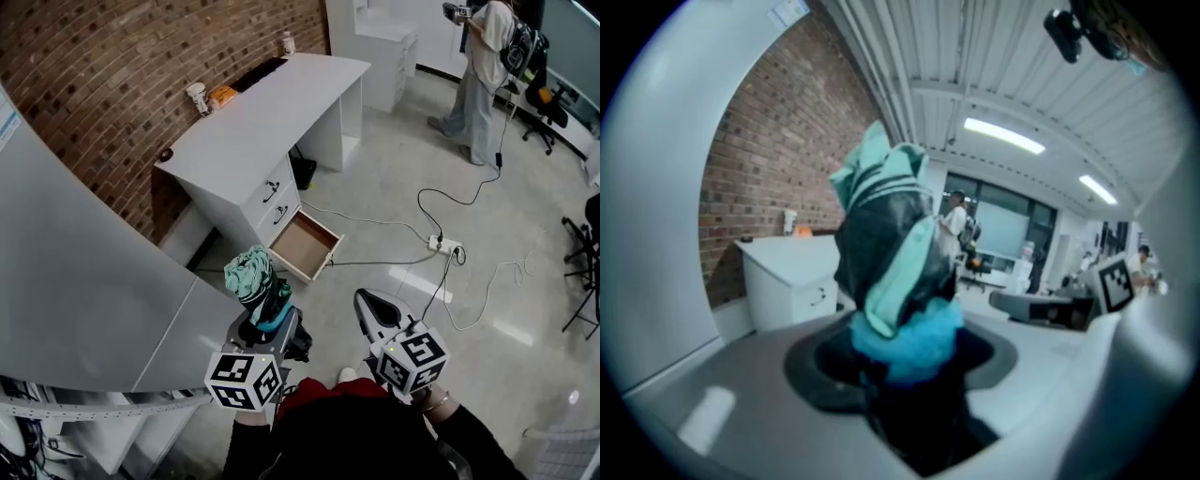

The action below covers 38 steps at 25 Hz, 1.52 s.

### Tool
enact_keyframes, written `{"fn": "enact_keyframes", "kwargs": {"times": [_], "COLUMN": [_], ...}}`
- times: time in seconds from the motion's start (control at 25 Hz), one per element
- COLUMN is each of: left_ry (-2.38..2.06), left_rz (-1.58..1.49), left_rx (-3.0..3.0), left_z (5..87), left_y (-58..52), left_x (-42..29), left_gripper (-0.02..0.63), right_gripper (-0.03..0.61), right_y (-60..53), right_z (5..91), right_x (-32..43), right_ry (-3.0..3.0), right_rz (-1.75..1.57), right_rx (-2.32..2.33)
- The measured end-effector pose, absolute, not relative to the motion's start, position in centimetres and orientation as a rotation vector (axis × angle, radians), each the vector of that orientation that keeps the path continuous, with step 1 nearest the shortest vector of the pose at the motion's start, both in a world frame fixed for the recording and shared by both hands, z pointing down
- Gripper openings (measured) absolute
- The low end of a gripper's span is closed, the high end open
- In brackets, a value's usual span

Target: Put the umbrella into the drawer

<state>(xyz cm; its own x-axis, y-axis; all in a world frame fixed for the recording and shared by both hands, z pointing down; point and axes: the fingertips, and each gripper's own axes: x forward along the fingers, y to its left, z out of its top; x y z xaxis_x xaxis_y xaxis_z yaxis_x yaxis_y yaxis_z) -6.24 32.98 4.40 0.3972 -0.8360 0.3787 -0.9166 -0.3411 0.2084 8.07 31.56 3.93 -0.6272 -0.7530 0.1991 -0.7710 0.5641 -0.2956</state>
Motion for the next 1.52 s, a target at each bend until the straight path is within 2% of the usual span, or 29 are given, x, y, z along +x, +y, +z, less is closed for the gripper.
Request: {"fn": "enact_keyframes", "kwargs": {"times": [0.64,1.52], "left_ry": [-1.56,-1.386], "left_rz": [0.347,0.392], "left_rx": [2.337,2.321], "left_z": [2.8,7.8], "left_y": [26.1,7.5], "left_x": [-6.4,-10.6], "left_gripper": [0.233,0.233], "right_gripper": [0.002,0.002], "right_y": [24.5,6.2], "right_z": [4.8,7.6], "right_x": [12.9,7.5], "right_ry": [-2.686,-2.548], "right_rz": [0.579,0.631], "right_rx": [1.502,1.581]}}
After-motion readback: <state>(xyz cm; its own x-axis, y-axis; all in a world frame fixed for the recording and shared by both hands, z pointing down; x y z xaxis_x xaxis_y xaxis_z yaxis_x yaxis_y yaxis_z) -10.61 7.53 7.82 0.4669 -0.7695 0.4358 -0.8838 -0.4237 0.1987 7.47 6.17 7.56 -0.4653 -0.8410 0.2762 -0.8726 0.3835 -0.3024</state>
